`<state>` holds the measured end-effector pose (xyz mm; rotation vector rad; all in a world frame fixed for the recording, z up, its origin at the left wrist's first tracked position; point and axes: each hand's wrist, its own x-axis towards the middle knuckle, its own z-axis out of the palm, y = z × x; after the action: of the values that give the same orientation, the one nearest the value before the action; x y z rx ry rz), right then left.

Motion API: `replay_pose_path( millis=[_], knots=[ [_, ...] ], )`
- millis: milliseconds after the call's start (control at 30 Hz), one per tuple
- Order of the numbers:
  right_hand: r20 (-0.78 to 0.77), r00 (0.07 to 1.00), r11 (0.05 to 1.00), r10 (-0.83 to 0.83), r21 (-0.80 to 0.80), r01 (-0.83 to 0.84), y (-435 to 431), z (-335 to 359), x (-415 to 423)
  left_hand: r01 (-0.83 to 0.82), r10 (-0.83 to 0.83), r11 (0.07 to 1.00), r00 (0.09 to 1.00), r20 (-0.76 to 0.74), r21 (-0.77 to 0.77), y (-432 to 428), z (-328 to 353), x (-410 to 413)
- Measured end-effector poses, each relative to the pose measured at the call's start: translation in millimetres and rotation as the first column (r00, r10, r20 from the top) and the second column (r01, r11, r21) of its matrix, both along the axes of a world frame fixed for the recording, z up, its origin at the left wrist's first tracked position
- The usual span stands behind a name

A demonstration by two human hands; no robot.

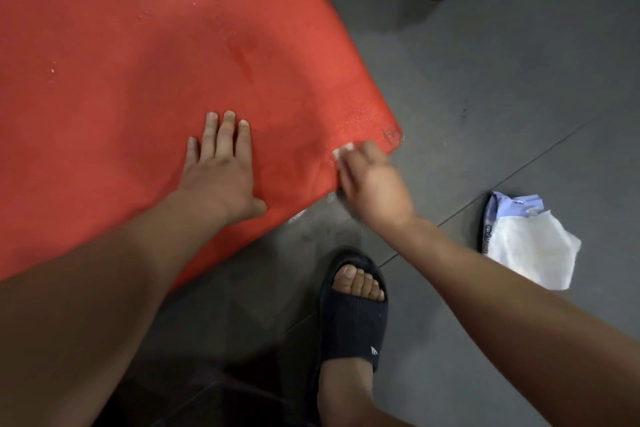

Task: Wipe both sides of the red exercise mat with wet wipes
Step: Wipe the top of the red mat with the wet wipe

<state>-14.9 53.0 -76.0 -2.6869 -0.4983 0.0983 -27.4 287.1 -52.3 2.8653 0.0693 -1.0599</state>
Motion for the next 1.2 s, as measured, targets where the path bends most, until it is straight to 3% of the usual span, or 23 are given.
replay_pose_path(
  millis=[67, 100, 233, 300, 400, 500, 567, 667, 733, 867, 967, 1033, 1133, 1200],
  knots=[
    [-0.036, 0.988, 0.988, 0.152, -0.015, -0.152, -7, 0, -3, 0.006, -0.006, 1.000, 1.000, 0.010, -0.003, 2, -1, 0],
    [-0.039, 0.990, 0.990, 0.137, -0.022, -0.138, -15, 0, 5, 0.012, -0.012, 1.000, 1.000, 0.012, -0.006, 4, -2, 0],
    [0.059, 0.960, 0.958, -0.275, -0.073, 0.278, -50, 3, 41, 0.010, -0.009, 1.000, 1.000, 0.016, -0.023, 4, -1, 1],
    [0.067, 0.938, 0.936, -0.341, -0.071, 0.346, -42, 3, 37, 0.004, -0.003, 1.000, 1.000, 0.019, -0.023, 3, -1, 1],
    [0.014, 1.000, 1.000, -0.019, -0.009, 0.019, -5, 2, 1, 0.008, -0.008, 1.000, 1.000, 0.007, -0.013, 4, 0, 1],
    [-0.057, 0.955, 0.956, 0.293, -0.012, -0.294, -1, -2, -12, 0.012, -0.011, 1.000, 1.000, 0.009, -0.022, 5, 1, 1],
    [-0.028, 0.980, 0.978, 0.199, -0.057, -0.200, -15, -3, 13, 0.011, -0.010, 0.999, 1.000, 0.028, -0.036, 7, 1, 0],
    [0.086, 0.986, 0.984, -0.140, -0.098, 0.148, -33, 6, 48, -0.007, 0.012, 0.996, 0.999, 0.051, -0.084, 9, 4, -1],
    [0.090, 0.979, 0.976, -0.185, -0.101, 0.194, -20, 11, 46, -0.028, 0.037, 0.991, 0.997, 0.071, -0.131, 14, 5, 0],
    [-0.123, 0.980, 0.988, 0.154, 0.001, -0.155, 22, 6, -3, -0.005, 0.028, 0.978, 0.994, 0.109, -0.207, 28, 8, 2],
    [-0.101, 0.941, 0.946, 0.324, 0.036, -0.322, 22, 2, -5, 0.016, 0.002, 0.977, 0.996, 0.086, -0.214, 31, 9, 3],
    [-0.003, 0.962, 0.962, 0.273, -0.023, -0.273, 10, 2, 11, 0.010, 0.006, 0.977, 0.998, 0.070, -0.214, 30, 9, 3],
    [0.151, 0.987, 0.981, 0.050, -0.190, -0.020, -14, 5, 34, 0.010, 0.003, 0.976, 0.998, 0.057, -0.219, 30, 9, 4],
    [0.209, 0.978, 0.960, -0.004, -0.272, 0.062, -23, 8, 37, 0.001, 0.013, 0.974, 0.998, 0.059, -0.228, 30, 11, 5]
  ],
)
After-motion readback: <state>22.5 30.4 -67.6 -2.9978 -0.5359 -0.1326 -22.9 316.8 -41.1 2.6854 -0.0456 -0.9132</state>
